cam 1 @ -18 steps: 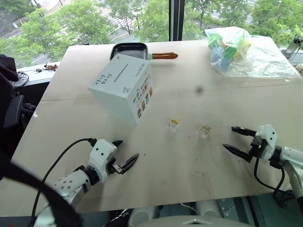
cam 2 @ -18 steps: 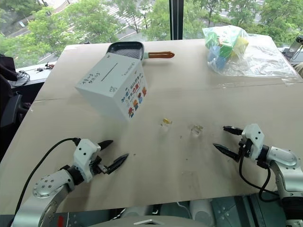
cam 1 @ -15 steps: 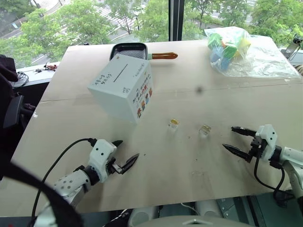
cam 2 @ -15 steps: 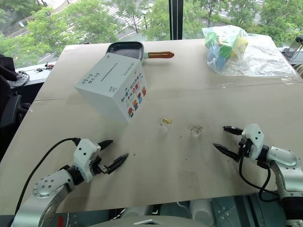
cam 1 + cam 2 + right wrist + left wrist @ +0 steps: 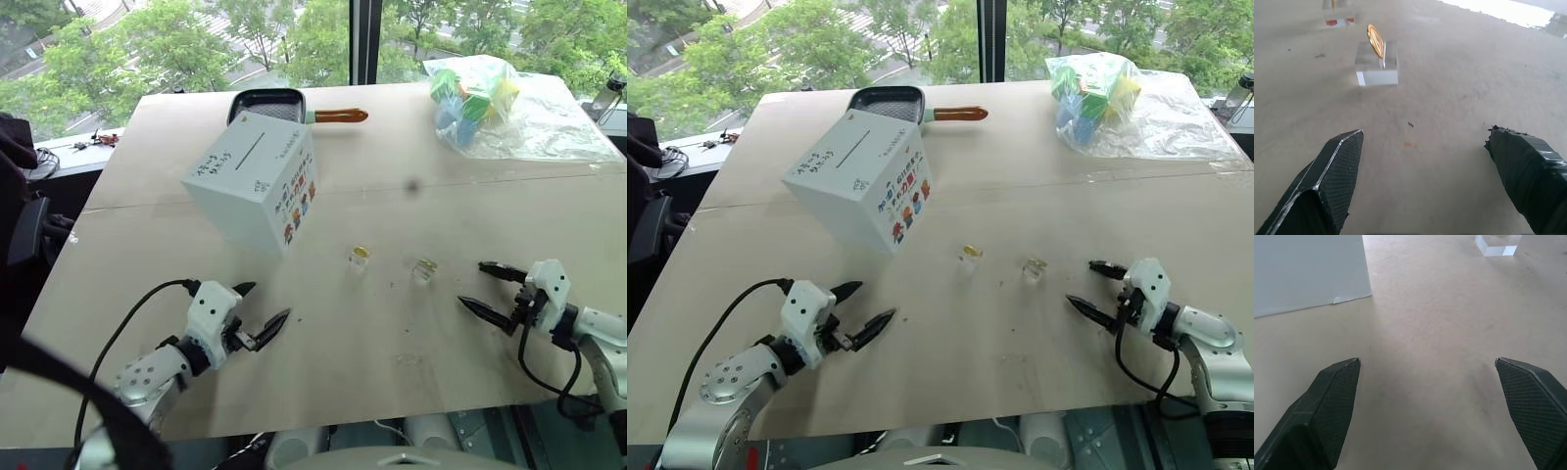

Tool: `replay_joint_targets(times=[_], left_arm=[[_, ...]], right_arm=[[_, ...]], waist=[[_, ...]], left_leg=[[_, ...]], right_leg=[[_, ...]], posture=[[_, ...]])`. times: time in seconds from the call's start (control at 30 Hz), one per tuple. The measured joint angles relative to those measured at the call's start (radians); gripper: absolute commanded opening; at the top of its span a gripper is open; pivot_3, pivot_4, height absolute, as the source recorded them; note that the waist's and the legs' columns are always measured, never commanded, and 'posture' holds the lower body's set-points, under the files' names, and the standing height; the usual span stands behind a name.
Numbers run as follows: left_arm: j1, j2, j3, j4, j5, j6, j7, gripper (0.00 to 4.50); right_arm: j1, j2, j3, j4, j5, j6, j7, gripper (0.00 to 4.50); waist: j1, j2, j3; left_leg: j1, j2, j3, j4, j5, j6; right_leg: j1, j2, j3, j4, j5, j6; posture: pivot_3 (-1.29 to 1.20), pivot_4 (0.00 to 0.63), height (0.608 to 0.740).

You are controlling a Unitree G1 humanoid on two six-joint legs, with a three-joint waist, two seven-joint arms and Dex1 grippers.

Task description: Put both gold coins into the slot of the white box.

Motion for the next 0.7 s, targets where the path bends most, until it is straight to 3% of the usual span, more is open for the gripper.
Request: replay_joint_targets(times=[0.37,0.47,0.63,0.7], left_arm=[[-0.077,0.052,-0.008,-0.125,-0.157,0.104,-0.082,4.50],[-0.096,0.058,-0.015,-0.131,-0.168,0.119,-0.082,4.50],[-0.118,0.060,-0.034,-0.132,-0.169,0.129,-0.081,4.50],[-0.118,0.060,-0.035,-0.132,-0.169,0.129,-0.080,4.50]], right_arm=[[-0.108,0.085,0.112,-0.190,0.011,0.183,-0.126,4.44],[-0.117,0.095,0.129,-0.189,0.002,0.195,-0.141,3.65],[-0.125,0.105,0.173,-0.172,-0.036,0.192,-0.152,0.97],[-0.126,0.105,0.173,-0.170,-0.037,0.190,-0.152,0.43]], waist=[[0.000,0.000,0.000],[-0.001,0.000,0.000],[-0.005,0.000,0.000],[-0.005,0.000,0.000]], left_leg=[[-0.002,0.000,0.000,0.000,0.000,0.000],[-0.002,0.000,0.000,0.000,0.000,-0.001],[-0.002,-0.001,0.000,0.000,0.001,-0.001],[-0.002,-0.001,0.000,0.000,0.001,-0.001]], right_leg=[[-0.002,0.000,0.000,0.000,0.000,0.000],[-0.002,0.000,0.000,0.000,0.000,0.000],[-0.003,0.000,0.000,0.000,0.000,0.000],[-0.003,0.000,0.000,0.000,0.000,0.000]], posture=[[0.00,0.150,0.721],[0.00,0.150,0.721],[0.00,0.150,0.721],[0.00,0.150,0.721]])
